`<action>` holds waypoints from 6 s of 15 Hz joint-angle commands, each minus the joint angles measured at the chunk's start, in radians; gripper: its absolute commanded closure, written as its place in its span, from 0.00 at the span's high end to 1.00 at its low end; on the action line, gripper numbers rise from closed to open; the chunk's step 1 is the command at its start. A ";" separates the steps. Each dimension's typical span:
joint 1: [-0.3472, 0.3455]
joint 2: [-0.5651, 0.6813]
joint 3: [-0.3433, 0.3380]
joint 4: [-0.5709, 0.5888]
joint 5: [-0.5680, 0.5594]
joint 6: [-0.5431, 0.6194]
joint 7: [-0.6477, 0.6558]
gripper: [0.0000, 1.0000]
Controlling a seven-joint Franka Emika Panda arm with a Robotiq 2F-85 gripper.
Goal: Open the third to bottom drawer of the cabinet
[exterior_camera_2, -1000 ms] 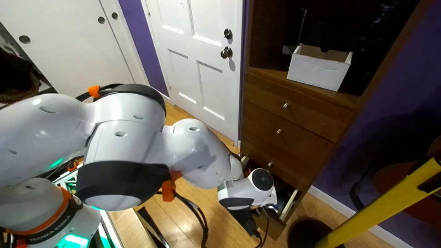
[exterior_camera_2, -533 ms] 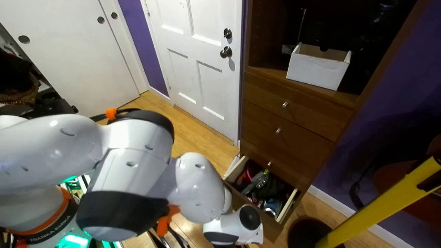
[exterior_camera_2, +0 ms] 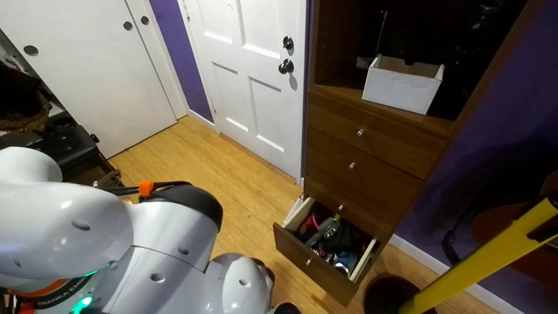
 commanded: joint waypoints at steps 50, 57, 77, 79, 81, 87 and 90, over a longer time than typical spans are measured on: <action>0.386 -0.363 -0.008 -0.057 -0.098 -0.150 0.240 0.00; 0.489 -0.380 -0.120 -0.075 -0.039 -0.262 0.334 0.00; 0.493 -0.733 -0.011 -0.368 0.040 -0.168 0.369 0.69; 0.542 -0.803 -0.037 -0.412 0.062 -0.206 0.417 0.84; 0.588 -0.868 -0.061 -0.455 0.066 -0.266 0.443 0.99; 0.784 -1.013 -0.230 -0.575 -0.025 -0.331 0.570 1.00; 0.772 -0.986 -0.211 -0.548 0.009 -0.315 0.536 0.99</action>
